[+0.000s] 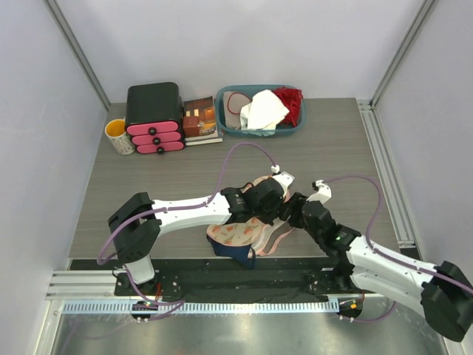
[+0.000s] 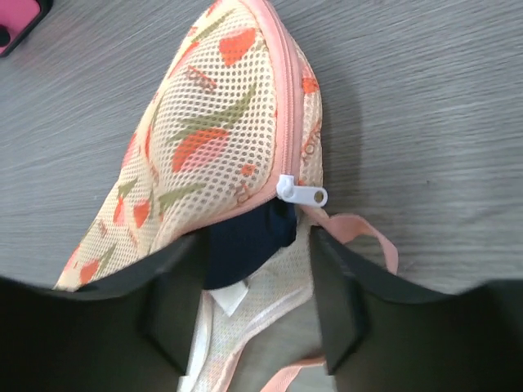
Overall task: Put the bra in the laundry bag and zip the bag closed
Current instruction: Adjust the laundry bag at the center of the board, then zip the zipper on the laundry bag.
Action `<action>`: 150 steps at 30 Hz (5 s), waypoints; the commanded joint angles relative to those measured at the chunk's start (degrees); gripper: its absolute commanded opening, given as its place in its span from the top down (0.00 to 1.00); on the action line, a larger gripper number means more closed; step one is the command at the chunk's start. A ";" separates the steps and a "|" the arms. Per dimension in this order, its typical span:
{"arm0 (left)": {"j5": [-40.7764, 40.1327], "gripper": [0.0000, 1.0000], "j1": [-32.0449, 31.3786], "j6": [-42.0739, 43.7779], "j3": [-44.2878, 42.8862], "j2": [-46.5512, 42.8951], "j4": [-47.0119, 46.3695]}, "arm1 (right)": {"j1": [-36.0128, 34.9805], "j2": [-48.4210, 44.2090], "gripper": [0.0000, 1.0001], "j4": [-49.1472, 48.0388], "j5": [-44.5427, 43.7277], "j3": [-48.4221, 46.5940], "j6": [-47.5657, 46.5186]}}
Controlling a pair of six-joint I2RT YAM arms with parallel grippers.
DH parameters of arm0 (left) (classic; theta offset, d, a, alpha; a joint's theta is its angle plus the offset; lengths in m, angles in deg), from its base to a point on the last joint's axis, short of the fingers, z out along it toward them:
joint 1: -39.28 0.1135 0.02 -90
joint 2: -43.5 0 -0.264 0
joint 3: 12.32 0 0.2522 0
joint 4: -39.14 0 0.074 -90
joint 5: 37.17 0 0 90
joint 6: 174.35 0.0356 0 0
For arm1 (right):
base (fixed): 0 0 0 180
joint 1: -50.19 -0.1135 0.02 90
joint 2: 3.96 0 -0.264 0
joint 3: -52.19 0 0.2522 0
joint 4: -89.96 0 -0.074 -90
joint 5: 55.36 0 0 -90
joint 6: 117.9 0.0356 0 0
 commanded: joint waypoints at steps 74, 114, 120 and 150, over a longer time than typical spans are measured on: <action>-18.01 0.49 -4.81 -25.63 24.05 -36.31 -1.38 | -9.07 14.18 0.94 -24.75 -2.92 6.63 16.97; -3.77 0.65 7.14 -12.27 22.90 -20.92 -4.37 | -7.76 1.21 0.28 7.57 15.82 -5.05 -2.27; 1.07 0.50 3.27 -17.98 27.65 -26.38 -11.13 | 5.15 -3.39 0.30 13.13 21.51 -5.59 -5.97; -8.50 0.93 5.99 -16.50 15.97 -3.71 -14.78 | 23.72 23.59 0.62 -18.95 46.58 -3.75 3.26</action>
